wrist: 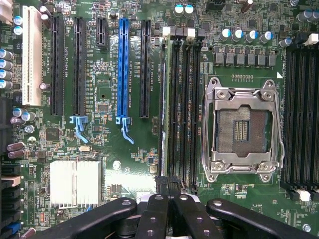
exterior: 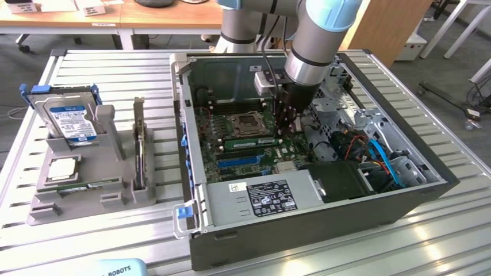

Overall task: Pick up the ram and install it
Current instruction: 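Press down the ram until it locks into place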

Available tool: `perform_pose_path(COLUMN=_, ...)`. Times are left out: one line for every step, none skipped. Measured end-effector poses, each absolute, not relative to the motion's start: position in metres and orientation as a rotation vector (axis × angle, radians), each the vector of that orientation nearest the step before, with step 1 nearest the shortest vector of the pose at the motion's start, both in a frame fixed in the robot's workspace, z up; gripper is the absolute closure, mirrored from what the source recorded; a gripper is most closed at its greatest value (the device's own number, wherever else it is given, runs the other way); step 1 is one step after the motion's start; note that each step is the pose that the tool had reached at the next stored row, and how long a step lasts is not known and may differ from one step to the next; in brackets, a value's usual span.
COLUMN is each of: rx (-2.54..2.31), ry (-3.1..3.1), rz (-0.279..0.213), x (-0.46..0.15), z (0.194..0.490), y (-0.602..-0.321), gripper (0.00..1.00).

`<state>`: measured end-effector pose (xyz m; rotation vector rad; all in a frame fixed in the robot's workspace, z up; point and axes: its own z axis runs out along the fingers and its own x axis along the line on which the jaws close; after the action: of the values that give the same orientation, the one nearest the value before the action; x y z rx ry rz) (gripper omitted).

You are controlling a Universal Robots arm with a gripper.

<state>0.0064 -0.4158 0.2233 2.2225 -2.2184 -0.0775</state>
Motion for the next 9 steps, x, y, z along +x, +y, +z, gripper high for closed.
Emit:
perform_pose_path(rx=2.222, ry=-2.218, rz=-0.078, x=0.0064, z=0.2233, y=-0.4158, gripper=0.90)
perform_pose_path(rx=2.222, ry=-2.218, rz=-0.078, x=0.0064, z=0.2233, y=-0.4158, gripper=0.90)
perform_pose_path(rx=2.223, ry=-2.218, rz=-0.078, x=0.0064, z=0.2232, y=-0.4158, gripper=0.90)
perform_pose_path(rx=2.223, ry=-2.219, rz=-0.078, x=0.0064, z=0.2229, y=-0.4157, gripper=0.90)
perform_pose_path(rx=2.223, ry=-2.219, rz=-0.078, x=0.0064, z=0.2227, y=-0.4157, gripper=0.90)
perform_pose_path(rx=2.222, ry=-2.218, rz=-0.077, x=0.0064, z=0.2227, y=-0.4158, gripper=0.90)
perform_pose_path(rx=2.222, ry=-2.218, rz=-0.078, x=0.0064, z=0.2227, y=-0.4158, gripper=0.90)
perform_pose_path(rx=2.222, ry=-2.218, rz=-0.078, x=0.0064, z=0.2227, y=-0.4158, gripper=0.90)
perform_pose_path(rx=2.222, ry=-2.218, rz=-0.078, x=0.0064, z=0.2227, y=-0.4158, gripper=0.90)
